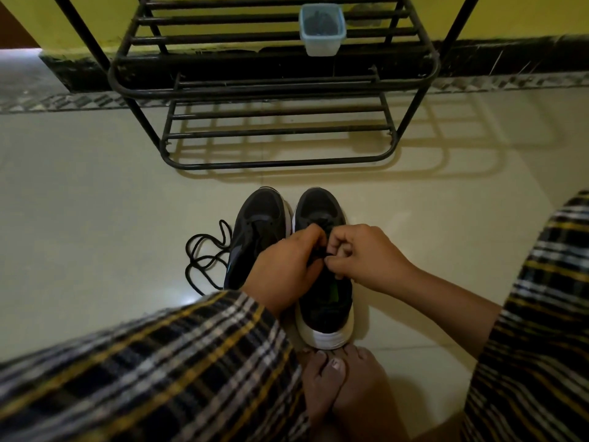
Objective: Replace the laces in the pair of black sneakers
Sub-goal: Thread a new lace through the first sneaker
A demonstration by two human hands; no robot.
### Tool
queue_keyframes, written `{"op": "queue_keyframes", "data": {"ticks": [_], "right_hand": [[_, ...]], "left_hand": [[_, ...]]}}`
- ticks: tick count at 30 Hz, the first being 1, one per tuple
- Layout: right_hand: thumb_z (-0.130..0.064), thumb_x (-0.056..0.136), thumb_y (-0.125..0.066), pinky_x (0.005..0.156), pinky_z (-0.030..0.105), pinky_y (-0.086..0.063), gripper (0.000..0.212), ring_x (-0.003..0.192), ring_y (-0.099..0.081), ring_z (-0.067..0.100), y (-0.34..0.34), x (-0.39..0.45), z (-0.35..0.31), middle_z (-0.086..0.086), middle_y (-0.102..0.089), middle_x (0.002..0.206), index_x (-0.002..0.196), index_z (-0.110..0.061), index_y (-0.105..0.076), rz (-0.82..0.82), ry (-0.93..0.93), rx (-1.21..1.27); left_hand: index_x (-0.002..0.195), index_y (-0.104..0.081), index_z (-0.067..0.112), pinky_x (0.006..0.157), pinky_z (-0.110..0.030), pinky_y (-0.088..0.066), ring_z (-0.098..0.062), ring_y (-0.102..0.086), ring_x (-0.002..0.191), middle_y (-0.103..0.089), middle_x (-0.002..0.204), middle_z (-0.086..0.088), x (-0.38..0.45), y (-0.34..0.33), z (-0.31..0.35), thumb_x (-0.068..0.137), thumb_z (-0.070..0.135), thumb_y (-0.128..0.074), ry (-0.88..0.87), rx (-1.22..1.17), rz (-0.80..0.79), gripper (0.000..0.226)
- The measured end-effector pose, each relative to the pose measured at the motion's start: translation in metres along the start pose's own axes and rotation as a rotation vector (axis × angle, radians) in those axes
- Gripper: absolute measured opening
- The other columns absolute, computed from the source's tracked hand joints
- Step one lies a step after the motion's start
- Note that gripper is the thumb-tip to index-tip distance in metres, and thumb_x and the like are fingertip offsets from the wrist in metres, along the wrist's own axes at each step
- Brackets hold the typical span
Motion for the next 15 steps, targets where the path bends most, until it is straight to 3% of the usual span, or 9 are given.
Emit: {"op": "queue_keyframes", "data": {"ticks": [2,6,8,11,15], "right_hand": [[-0.006,0.080,-0.067,0.046,0.011,-0.043,0.018,0.048,-0.060,0.002,-0.0003,-0.0014,0.0002,-0.003,-0.063,0.051,0.069,-0.016,-0.057,-0.006,-0.046,0.070],[-0.006,0.082,-0.066,0.040,0.013,-0.041,0.017,0.041,-0.057,0.005,0.0013,-0.0022,-0.0020,-0.003,-0.062,0.049,0.070,-0.014,-0.055,0.006,-0.074,0.138],[-0.008,0.083,-0.066,0.039,0.014,-0.041,0.016,0.041,-0.057,0.008,0.0014,-0.0028,-0.0029,-0.002,-0.063,0.050,0.072,-0.013,-0.056,0.009,-0.076,0.145],[-0.008,0.083,-0.066,0.041,0.017,-0.045,0.016,0.042,-0.058,0.008,0.0001,-0.0042,-0.0023,-0.001,-0.063,0.052,0.072,-0.013,-0.056,0.005,-0.087,0.140],[-0.007,0.085,-0.065,0.043,0.021,-0.049,0.017,0.044,-0.060,0.009,-0.0017,-0.0057,0.0015,0.002,-0.064,0.055,0.074,-0.015,-0.054,0.005,-0.106,0.149]], "left_hand": [[0.112,-0.048,0.024,0.069,-0.041,-0.051,-0.020,-0.060,0.086,-0.061,0.105,0.003,0.0008,-0.0008,-0.0018,0.092,0.027,-0.051,-0.006,0.060,-0.022,0.020],[0.113,-0.058,0.024,0.072,-0.041,-0.051,-0.020,-0.061,0.089,-0.064,0.103,0.002,0.0010,-0.0032,-0.0010,0.096,0.025,-0.045,-0.027,0.005,-0.023,0.021],[0.109,-0.063,0.023,0.073,-0.038,-0.052,-0.014,-0.062,0.088,-0.067,0.098,0.004,0.0006,-0.0045,-0.0018,0.094,0.018,-0.049,-0.010,-0.119,0.001,0.021],[0.105,-0.068,0.019,0.075,-0.019,-0.052,-0.001,-0.063,0.085,-0.069,0.093,0.009,-0.0022,-0.0064,-0.0018,0.090,0.004,-0.053,0.108,-0.394,0.025,0.026],[0.104,-0.069,0.017,0.060,-0.016,-0.045,-0.005,-0.057,0.067,-0.064,0.075,0.004,-0.0063,-0.0002,0.0018,0.095,0.008,-0.050,0.384,-0.870,0.017,0.023]]}}
Point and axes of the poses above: each hand's wrist, its own x-axis towards the middle knuckle, its own y-axis out of the back of the hand, z = x × y, the point moved 1 cm from there along x, towards the middle knuckle
